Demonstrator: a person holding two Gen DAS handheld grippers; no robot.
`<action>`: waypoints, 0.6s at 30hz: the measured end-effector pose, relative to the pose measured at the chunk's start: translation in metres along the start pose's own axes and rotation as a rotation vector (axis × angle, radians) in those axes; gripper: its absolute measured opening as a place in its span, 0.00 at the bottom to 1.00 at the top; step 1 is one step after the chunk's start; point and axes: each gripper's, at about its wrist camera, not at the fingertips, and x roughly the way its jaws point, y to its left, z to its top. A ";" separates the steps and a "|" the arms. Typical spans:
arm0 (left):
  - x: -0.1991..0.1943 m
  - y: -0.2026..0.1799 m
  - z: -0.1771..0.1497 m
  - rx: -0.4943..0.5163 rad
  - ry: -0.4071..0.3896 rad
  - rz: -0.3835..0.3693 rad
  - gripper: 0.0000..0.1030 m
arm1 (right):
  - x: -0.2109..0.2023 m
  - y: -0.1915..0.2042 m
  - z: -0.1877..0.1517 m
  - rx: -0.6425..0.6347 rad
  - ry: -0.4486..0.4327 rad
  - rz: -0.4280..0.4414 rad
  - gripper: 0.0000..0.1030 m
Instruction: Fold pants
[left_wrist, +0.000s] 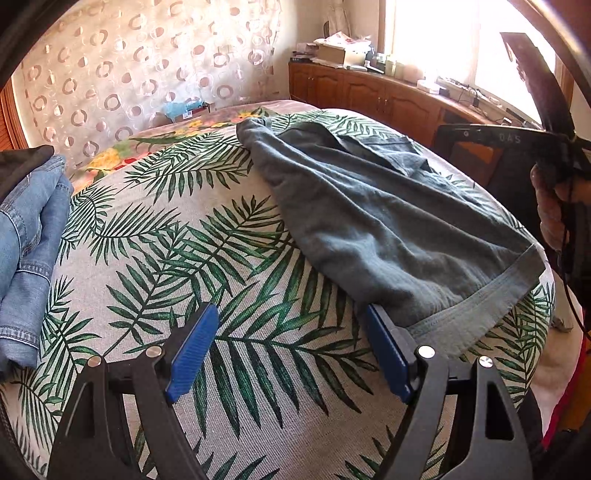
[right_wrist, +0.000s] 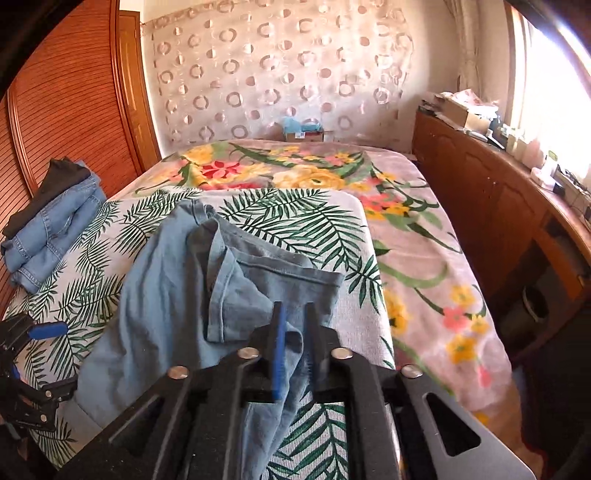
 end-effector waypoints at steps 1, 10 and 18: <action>-0.002 0.000 0.000 -0.002 -0.011 -0.001 0.79 | 0.000 0.000 -0.001 -0.007 0.004 0.026 0.23; -0.024 -0.010 0.019 0.007 -0.090 -0.023 0.79 | 0.042 0.030 -0.005 -0.141 0.088 0.128 0.25; 0.000 -0.018 0.018 0.019 -0.034 -0.011 0.79 | 0.063 0.032 0.000 -0.191 0.139 0.105 0.21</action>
